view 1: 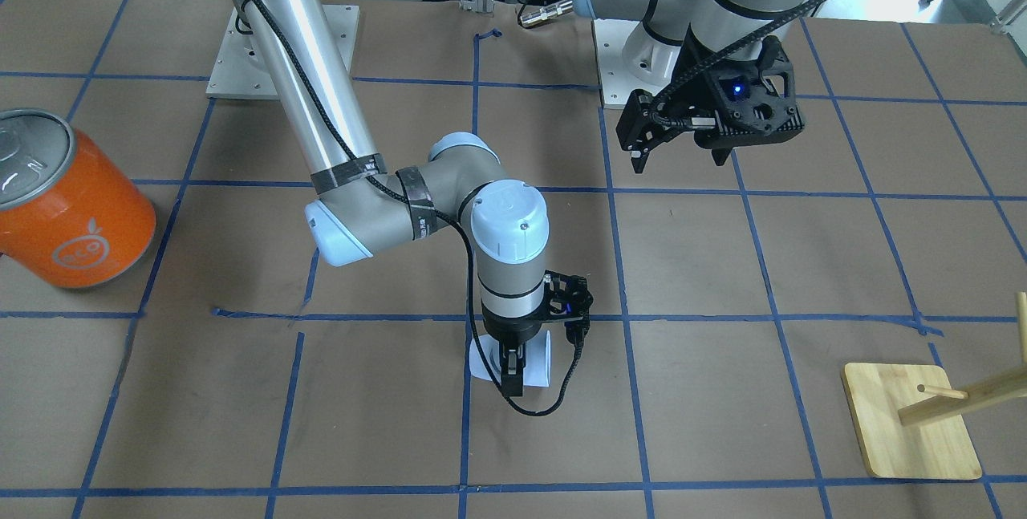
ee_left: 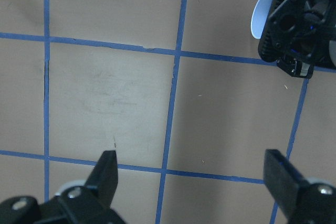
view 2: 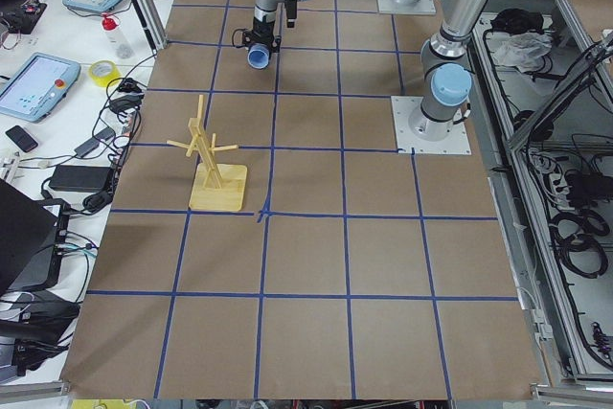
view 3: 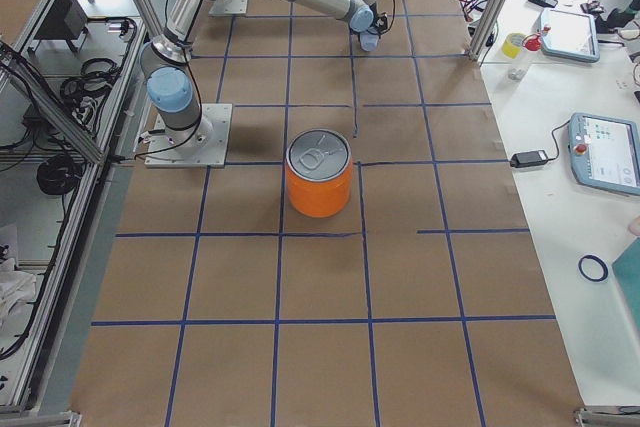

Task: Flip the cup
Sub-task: 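Lower the cup and release it on its side with the right gripper, then withdraw the right gripper away from the cup toward its start, then reach the left gripper to the lying cup and grasp its base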

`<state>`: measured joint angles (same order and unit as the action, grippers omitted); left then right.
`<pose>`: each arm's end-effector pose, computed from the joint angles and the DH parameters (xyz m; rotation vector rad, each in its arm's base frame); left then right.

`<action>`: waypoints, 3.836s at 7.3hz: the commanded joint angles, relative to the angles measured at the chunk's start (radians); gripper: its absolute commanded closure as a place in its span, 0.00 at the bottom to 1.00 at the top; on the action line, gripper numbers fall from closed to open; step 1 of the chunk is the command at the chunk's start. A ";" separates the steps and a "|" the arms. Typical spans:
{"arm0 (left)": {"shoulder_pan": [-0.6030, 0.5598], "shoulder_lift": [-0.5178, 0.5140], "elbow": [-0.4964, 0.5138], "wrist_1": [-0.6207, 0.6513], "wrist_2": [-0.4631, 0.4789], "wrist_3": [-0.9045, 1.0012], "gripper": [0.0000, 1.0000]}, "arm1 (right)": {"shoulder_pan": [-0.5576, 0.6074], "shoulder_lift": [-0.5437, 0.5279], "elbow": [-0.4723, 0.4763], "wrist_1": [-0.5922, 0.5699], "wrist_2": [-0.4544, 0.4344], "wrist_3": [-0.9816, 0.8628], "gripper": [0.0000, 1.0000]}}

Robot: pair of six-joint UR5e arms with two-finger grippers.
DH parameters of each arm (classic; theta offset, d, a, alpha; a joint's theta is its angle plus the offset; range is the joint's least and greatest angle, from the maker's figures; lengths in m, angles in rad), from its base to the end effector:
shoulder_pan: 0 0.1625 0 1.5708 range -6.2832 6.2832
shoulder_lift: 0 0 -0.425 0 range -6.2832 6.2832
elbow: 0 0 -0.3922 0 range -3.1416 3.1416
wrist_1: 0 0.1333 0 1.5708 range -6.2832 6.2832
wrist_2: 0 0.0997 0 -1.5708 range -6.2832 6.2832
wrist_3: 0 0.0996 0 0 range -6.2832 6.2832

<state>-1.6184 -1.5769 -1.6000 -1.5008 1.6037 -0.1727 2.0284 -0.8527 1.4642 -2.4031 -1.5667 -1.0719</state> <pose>-0.1536 -0.4909 0.4776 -0.1954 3.1060 -0.0593 0.4380 -0.5867 0.1820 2.1202 -2.2086 0.3254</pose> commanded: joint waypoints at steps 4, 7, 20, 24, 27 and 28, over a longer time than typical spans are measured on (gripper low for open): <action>0.000 0.000 -0.001 0.001 0.001 0.001 0.00 | -0.020 -0.063 -0.016 -0.010 0.073 0.010 0.00; 0.000 0.000 -0.003 -0.001 0.002 0.001 0.00 | -0.162 -0.181 -0.013 0.030 0.082 0.275 0.00; 0.000 -0.024 -0.006 0.007 -0.005 0.019 0.00 | -0.436 -0.621 0.010 0.742 -0.036 0.961 0.00; 0.040 -0.231 -0.070 0.276 -0.139 0.141 0.00 | -0.444 -0.626 0.019 0.762 -0.035 0.946 0.00; 0.124 -0.377 -0.074 0.387 -0.503 0.150 0.00 | -0.444 -0.618 0.024 0.751 -0.032 0.942 0.00; 0.129 -0.412 -0.071 0.396 -0.599 0.145 0.00 | -0.444 -0.618 0.025 0.754 -0.032 0.942 0.00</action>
<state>-1.5084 -1.9381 -1.6716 -1.1296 1.1402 -0.0249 1.5845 -1.4721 1.4874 -1.6535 -1.5995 -0.1261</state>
